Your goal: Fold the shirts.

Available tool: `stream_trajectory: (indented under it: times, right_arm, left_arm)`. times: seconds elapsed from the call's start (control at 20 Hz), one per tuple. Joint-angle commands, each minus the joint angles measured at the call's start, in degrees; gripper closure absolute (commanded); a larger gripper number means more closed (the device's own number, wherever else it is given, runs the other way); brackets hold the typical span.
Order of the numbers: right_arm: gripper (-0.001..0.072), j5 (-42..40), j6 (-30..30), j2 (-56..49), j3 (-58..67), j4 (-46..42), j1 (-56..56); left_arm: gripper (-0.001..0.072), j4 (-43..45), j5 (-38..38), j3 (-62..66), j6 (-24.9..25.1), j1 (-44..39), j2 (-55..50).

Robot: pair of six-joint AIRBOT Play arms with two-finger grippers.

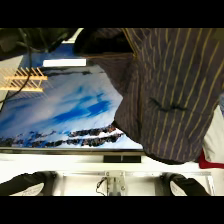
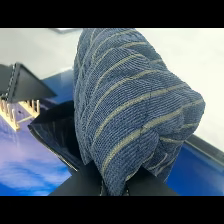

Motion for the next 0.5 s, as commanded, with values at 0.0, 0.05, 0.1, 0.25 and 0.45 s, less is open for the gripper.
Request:
stream_trajectory:
  times: [0.0, 0.05, 0.1, 0.25, 0.45]
  right_arm:
    - [0.0624, 0.79, -0.07, 0.02, 0.0, -0.35, 0.02]
    - [0.0624, 0.92, -0.07, 0.02, 0.0, -0.33, 0.02]
    - [0.0624, 1.2, -0.07, 0.02, 0.0, -0.35, 0.02]
    - [0.0625, 1.77, -0.26, 0.02, 0.0, -0.33, 0.02]
    - [0.0624, 2.54, -0.66, 0.02, 0.0, 0.72, 0.02]
  left_arm:
    - [0.004, 0.98, -5.11, -1.77, 0.04, 0.28, -0.42]
    - [0.004, 0.96, -5.11, -2.58, -0.11, 0.28, -0.92]
    - [0.0041, 0.94, -5.11, -3.37, -0.85, 0.28, -1.6]
    - [0.0041, -0.2, -0.22, -4.33, -2.1, -0.22, -3.87]
    - [0.0612, -3.1, 12.46, -4.33, -1.33, -0.31, -6.05]
